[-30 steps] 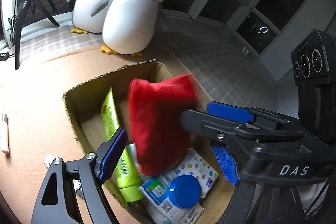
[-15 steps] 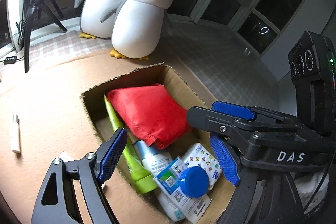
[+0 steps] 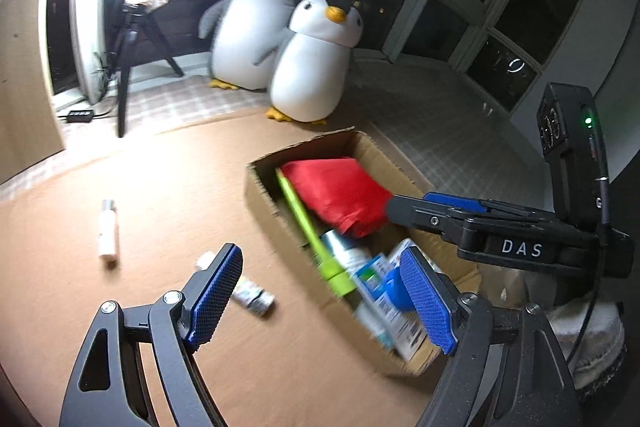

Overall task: Organize objects
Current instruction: 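Carry the red pouch with both tools into the box and release, then move the right tool to the patterned lighter and close on it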

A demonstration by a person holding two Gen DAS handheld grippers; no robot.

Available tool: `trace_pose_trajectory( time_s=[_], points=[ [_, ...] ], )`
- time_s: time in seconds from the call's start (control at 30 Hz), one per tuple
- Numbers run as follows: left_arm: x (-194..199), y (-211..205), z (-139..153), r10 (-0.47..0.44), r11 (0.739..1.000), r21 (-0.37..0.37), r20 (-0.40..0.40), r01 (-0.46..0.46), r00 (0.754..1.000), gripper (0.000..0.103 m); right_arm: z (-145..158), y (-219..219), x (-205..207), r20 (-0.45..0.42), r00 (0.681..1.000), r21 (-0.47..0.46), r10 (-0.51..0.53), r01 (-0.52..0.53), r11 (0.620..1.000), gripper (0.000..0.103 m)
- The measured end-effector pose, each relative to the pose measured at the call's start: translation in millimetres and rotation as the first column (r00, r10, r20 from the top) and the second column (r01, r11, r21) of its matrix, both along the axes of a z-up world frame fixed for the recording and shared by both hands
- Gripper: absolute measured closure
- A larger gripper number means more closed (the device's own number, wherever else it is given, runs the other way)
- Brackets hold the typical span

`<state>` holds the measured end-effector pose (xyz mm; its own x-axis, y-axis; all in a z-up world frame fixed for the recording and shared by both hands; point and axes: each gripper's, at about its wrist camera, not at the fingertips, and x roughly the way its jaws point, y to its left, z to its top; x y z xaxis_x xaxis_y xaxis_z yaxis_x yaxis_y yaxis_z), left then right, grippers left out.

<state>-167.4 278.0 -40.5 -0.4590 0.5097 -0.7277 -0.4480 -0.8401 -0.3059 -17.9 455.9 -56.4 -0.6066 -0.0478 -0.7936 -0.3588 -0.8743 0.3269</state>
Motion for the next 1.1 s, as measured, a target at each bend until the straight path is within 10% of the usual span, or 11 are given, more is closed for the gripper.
trace_pose_trajectory(
  time_s=[1.1],
  points=[
    [35.1,-185.0,-59.2,0.235,0.972,-0.039,0.139,-0.232,0.962,0.017,-31.0,-138.4,-50.3,0.006,0.976,-0.046,0.22,-0.219,0.975,0.037]
  ],
)
